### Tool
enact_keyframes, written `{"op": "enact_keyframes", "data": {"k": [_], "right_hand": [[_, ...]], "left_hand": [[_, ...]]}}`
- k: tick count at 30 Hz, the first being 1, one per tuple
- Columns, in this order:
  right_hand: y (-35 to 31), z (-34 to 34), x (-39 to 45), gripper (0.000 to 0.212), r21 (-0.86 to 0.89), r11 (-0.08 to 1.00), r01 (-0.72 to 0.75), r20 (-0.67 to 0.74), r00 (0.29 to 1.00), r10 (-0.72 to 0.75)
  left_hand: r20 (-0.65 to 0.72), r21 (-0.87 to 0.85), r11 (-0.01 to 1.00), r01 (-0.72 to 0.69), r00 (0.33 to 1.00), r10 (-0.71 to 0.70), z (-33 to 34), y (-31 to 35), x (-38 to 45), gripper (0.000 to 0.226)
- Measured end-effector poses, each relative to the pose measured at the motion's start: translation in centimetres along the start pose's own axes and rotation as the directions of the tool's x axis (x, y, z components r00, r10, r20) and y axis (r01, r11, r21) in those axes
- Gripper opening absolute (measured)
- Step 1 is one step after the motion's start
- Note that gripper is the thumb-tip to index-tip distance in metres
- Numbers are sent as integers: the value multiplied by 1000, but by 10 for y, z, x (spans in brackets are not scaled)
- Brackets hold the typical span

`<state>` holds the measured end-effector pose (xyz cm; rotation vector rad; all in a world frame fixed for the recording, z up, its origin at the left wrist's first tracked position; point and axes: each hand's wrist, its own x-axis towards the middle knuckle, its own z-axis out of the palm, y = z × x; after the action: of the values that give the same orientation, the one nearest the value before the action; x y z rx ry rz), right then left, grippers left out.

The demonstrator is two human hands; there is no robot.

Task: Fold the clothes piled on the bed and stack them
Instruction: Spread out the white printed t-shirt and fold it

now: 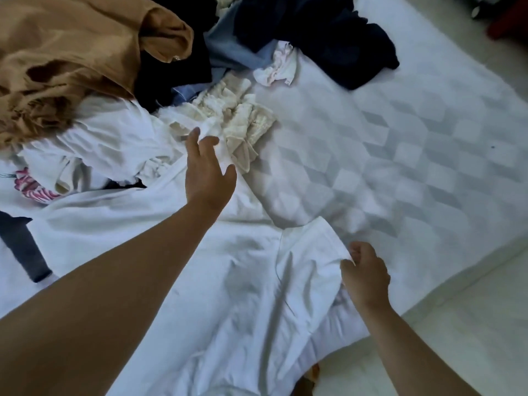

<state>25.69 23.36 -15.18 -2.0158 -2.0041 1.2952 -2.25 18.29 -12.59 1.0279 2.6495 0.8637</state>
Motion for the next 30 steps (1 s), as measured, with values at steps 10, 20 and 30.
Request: {"op": "enact_keyframes", "data": {"k": [10,20,30], "right_hand": [[41,-28,-14,14,357,933,40,104,991,-82],[57,-76,-16,35,-138,955,261,244,944,-223],[50,-47,-10,43,-178,984,15,273,961,35]], "left_hand": [[361,-114,948,-298,876,319,30,22,-198,26],[691,196,957,-212,723,18,47,31,-263,25],[796,68,989,-129,604,25,38,26,-254,17]]}}
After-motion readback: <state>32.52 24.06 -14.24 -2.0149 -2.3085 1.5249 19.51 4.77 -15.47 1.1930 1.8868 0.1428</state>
